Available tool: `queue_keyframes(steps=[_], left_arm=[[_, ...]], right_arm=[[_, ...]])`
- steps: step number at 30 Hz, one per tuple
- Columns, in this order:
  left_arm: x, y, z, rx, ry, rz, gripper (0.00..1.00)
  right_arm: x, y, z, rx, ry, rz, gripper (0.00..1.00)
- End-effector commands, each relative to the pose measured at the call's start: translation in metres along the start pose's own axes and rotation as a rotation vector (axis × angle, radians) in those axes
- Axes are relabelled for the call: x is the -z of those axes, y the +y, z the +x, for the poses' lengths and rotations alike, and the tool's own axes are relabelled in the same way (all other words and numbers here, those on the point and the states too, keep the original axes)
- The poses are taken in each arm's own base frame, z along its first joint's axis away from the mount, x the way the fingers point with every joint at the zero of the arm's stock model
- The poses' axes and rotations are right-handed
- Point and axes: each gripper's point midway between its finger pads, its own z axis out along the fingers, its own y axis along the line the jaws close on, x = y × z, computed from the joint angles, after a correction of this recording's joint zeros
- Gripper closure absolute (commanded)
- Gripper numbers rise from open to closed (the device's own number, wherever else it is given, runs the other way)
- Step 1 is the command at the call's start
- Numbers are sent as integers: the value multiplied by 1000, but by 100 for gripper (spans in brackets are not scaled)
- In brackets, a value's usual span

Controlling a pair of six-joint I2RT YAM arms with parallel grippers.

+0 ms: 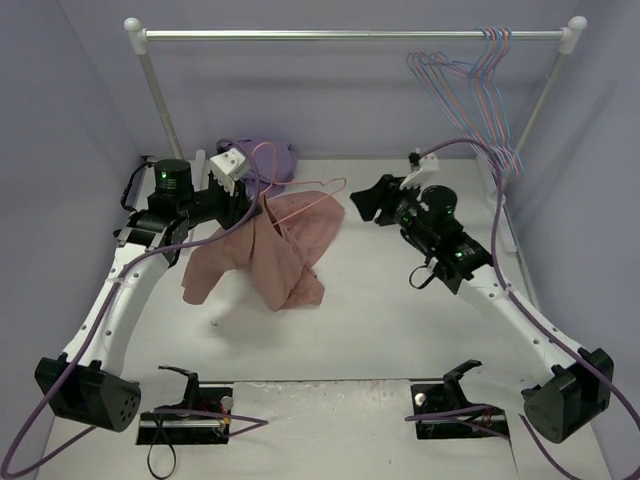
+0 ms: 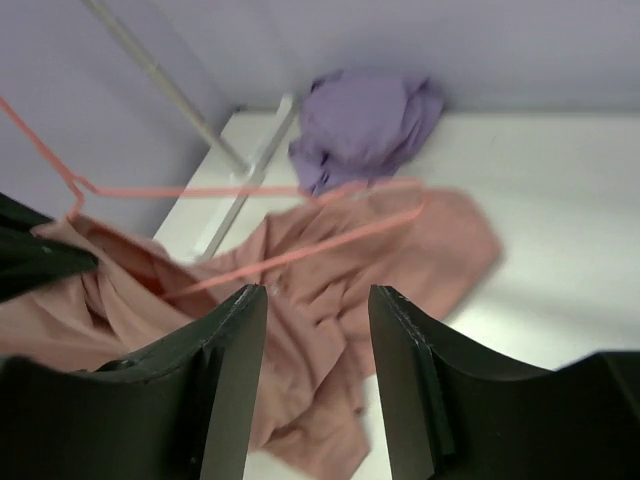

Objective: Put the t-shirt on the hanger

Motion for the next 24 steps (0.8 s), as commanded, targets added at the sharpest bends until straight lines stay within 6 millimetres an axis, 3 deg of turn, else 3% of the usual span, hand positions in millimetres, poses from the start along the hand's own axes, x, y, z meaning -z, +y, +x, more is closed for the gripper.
queue_keyframes(steps=[1,5,10,24], left_arm=[[19,-6,-36,-68,-111,-35,100],[21,-16,-35,-52,-123,-8,100],[23,-24,-30,-34,-127,3,100],[23,-29,-22,30,-151,-24,100]], right_arm=[[-15,11,54,-146,114,26,54],[-34,39,95,-189,205,-17,45],[-52,78,126,-234,257,-99,37],[-83,105,170,-285,292,-115,36]])
